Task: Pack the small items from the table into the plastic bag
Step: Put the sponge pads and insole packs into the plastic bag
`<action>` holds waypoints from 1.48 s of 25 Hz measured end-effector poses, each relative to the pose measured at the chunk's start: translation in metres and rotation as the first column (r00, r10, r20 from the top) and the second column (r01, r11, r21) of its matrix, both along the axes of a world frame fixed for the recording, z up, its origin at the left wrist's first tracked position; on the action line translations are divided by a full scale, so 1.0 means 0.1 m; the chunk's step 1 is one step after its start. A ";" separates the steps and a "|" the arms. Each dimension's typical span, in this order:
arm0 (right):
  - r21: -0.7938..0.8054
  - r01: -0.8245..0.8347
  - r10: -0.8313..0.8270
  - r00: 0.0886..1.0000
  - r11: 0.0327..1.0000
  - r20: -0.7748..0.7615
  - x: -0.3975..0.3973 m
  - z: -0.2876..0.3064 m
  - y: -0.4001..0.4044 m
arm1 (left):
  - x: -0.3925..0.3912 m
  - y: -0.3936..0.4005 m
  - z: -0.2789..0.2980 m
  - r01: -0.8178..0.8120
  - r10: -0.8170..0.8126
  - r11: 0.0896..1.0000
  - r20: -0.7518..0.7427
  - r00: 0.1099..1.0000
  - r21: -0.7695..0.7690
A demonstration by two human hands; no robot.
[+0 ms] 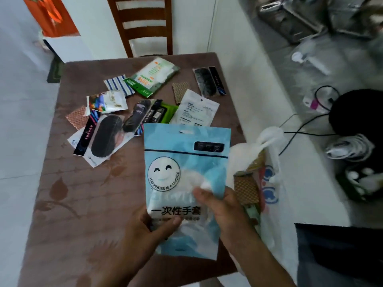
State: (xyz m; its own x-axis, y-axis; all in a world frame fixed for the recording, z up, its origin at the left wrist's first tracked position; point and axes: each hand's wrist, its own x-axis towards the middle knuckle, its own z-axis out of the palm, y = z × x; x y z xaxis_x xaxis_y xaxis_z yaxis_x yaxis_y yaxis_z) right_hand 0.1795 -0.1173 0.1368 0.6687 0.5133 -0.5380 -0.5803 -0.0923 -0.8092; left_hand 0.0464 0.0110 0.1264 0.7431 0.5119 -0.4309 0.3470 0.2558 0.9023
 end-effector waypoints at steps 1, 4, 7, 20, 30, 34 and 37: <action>0.000 0.085 -0.085 0.993 0.996 0.085 0.12 0.08 -0.21 | 0.09 -0.10 0.10 0.041 -0.044 0.998 0.052 0.998 0.057; 0.172 0.453 -0.482 0.850 0.875 0.211 0.53 0.30 -1.09 | 0.49 -0.54 0.18 0.031 -0.090 0.911 0.125 0.988 0.411; 0.236 0.594 -0.635 0.754 0.769 0.171 0.73 0.16 -1.69 | 0.85 -1.04 -0.08 0.197 -0.190 0.684 -0.089 0.978 0.702; -0.626 -0.288 0.458 0.880 0.725 0.125 0.86 -0.86 -1.35 | 1.08 -1.17 -0.12 0.311 -0.234 0.704 -0.205 0.950 0.639; -0.865 -0.014 0.416 0.881 0.501 0.227 1.07 -0.56 -1.95 | 1.23 -1.00 -0.12 0.367 -0.287 0.647 -0.232 0.929 0.669; -0.592 0.153 0.305 0.740 0.791 0.599 0.95 -0.34 -1.66 | 1.22 -0.81 0.08 0.231 -0.161 0.670 -0.165 0.973 0.706; -0.437 0.194 0.172 0.724 0.879 0.668 0.88 -0.14 -1.53 | 1.00 -0.59 0.14 0.168 -0.040 0.687 -0.194 0.980 0.707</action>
